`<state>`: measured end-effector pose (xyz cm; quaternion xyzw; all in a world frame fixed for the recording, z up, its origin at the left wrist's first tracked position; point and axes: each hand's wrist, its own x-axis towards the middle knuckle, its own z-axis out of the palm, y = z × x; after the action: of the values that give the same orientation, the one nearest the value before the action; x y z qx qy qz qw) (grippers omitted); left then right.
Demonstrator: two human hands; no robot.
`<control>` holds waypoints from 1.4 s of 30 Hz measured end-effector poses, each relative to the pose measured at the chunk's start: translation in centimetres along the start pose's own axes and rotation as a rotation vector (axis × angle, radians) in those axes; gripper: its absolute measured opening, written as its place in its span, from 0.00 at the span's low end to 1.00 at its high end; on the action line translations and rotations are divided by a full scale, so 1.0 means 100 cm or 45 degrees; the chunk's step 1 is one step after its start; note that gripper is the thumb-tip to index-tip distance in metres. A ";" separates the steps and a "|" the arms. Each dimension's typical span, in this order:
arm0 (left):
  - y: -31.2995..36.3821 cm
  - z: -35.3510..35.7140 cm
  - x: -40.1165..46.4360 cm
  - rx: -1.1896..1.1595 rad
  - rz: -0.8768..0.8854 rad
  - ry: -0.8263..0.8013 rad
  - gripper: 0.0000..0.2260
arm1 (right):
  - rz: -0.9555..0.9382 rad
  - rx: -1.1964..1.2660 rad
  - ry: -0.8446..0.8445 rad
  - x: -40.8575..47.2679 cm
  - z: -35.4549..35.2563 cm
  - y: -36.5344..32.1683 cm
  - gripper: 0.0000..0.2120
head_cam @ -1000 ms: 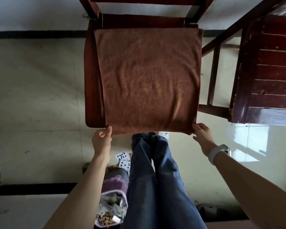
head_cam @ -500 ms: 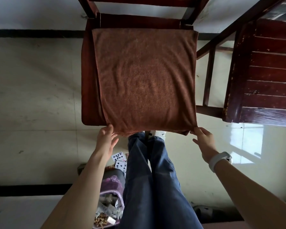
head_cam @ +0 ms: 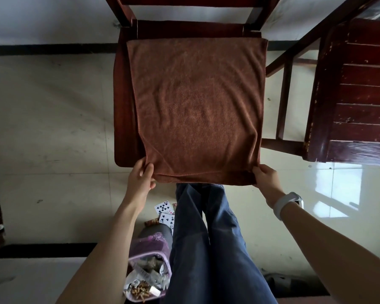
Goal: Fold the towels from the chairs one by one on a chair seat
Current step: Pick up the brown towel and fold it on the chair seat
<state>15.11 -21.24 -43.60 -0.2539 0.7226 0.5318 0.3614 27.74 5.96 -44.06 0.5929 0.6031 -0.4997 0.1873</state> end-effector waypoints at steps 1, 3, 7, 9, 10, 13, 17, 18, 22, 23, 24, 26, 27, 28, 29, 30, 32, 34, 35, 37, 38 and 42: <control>0.001 -0.001 0.000 -0.040 -0.031 0.002 0.06 | -0.013 -0.009 0.023 -0.002 -0.001 0.000 0.09; 0.003 -0.001 -0.004 -0.078 -0.069 0.021 0.05 | -0.022 0.016 0.049 -0.007 -0.005 -0.001 0.10; 0.009 -0.004 -0.010 -0.013 -0.104 0.086 0.04 | -0.023 0.081 0.060 -0.016 -0.014 -0.004 0.10; 0.010 -0.007 -0.014 0.048 -0.082 0.135 0.05 | -0.015 0.070 0.064 -0.018 -0.019 -0.006 0.09; 0.011 -0.009 -0.016 0.099 -0.057 0.169 0.05 | -0.005 0.065 0.064 -0.019 -0.021 -0.008 0.10; 0.017 -0.018 -0.022 0.115 -0.099 0.228 0.03 | 0.065 0.168 -0.003 -0.023 -0.031 -0.012 0.11; 0.024 -0.030 -0.026 -0.176 -0.271 0.210 0.05 | 0.192 0.458 -0.069 -0.026 -0.042 -0.017 0.09; 0.025 -0.032 -0.027 -0.200 -0.285 0.228 0.05 | 0.222 0.519 -0.063 -0.027 -0.044 -0.018 0.09; 0.024 -0.036 -0.036 -0.291 -0.327 0.279 0.03 | 0.346 0.776 -0.080 -0.027 -0.052 -0.019 0.08; 0.023 -0.036 -0.038 -0.341 -0.358 0.286 0.03 | 0.374 0.800 -0.098 -0.028 -0.053 -0.019 0.08; 0.022 -0.037 -0.039 -0.415 -0.402 0.292 0.02 | 0.401 0.810 -0.121 -0.029 -0.054 -0.019 0.08; 0.020 -0.038 -0.040 -0.570 -0.509 0.299 0.02 | 0.454 0.815 -0.152 -0.028 -0.055 -0.018 0.08; 0.020 -0.039 -0.040 -0.620 -0.560 0.292 0.03 | 0.482 0.813 -0.164 -0.028 -0.057 -0.017 0.08; 0.020 -0.040 -0.040 -0.649 -0.602 0.284 0.03 | 0.512 0.807 -0.181 -0.027 -0.058 -0.017 0.08; 0.020 -0.042 -0.040 -0.659 -0.631 0.278 0.02 | 0.542 0.793 -0.197 -0.027 -0.059 -0.017 0.08; 0.019 -0.044 -0.040 -0.650 -0.649 0.278 0.02 | 0.572 0.775 -0.210 -0.027 -0.061 -0.018 0.08; 0.020 -0.046 -0.041 -0.605 -0.656 0.283 0.02 | 0.629 0.716 -0.241 -0.027 -0.064 -0.018 0.08; 0.022 -0.047 -0.044 -0.579 -0.639 0.283 0.03 | 0.685 0.618 -0.299 -0.029 -0.066 -0.020 0.07; 0.024 -0.048 -0.046 -0.575 -0.620 0.281 0.02 | 0.707 0.563 -0.339 -0.030 -0.066 -0.022 0.06; 0.030 -0.048 -0.051 -0.560 -0.567 0.281 0.02 | 0.728 0.458 -0.412 -0.035 -0.068 -0.027 0.07; 0.035 -0.048 -0.053 -0.552 -0.542 0.284 0.03 | 0.729 0.429 -0.435 -0.038 -0.069 -0.030 0.07; 0.069 -0.050 -0.066 -0.537 -0.477 0.309 0.02 | 0.670 0.431 -0.435 -0.055 -0.079 -0.050 0.08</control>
<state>12.68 -23.99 -33.43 -0.5139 0.5748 0.5600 0.3033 27.36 10.60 -34.19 0.6584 0.2984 -0.6192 0.3067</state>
